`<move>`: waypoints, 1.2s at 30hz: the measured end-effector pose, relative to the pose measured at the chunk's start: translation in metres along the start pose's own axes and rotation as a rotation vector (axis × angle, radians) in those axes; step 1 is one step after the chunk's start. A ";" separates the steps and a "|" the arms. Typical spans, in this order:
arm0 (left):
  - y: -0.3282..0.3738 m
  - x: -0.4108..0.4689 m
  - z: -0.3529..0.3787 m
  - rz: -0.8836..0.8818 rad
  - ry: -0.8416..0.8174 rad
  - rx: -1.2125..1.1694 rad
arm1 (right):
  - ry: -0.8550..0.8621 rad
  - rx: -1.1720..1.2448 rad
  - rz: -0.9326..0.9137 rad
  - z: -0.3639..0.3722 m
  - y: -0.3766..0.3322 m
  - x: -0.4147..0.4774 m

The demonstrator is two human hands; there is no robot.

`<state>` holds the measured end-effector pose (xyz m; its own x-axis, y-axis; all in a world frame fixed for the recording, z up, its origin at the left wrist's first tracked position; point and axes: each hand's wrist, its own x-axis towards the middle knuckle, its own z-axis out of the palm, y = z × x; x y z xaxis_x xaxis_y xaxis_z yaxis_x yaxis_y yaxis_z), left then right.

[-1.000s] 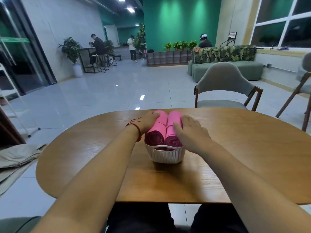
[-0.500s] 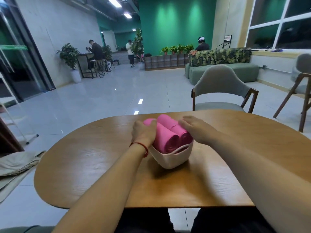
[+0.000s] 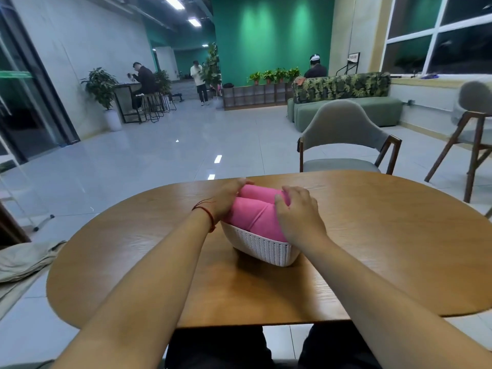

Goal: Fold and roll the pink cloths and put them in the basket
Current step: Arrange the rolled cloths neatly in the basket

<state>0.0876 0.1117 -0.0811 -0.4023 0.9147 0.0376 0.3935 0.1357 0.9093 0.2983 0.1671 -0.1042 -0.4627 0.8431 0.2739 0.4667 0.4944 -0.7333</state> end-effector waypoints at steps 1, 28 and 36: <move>0.001 0.003 0.002 0.043 0.013 0.047 | -0.019 -0.049 -0.020 0.000 0.002 -0.001; 0.022 -0.004 0.010 0.080 -0.120 0.359 | -0.323 -0.041 0.070 -0.013 -0.036 0.024; 0.009 0.015 0.024 0.114 -0.035 0.740 | -0.339 -0.340 0.014 -0.002 -0.023 0.024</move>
<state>0.1054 0.1357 -0.0820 -0.3037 0.9484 0.0906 0.8895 0.2482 0.3835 0.2782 0.1761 -0.0797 -0.6480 0.7617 0.0055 0.6685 0.5722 -0.4751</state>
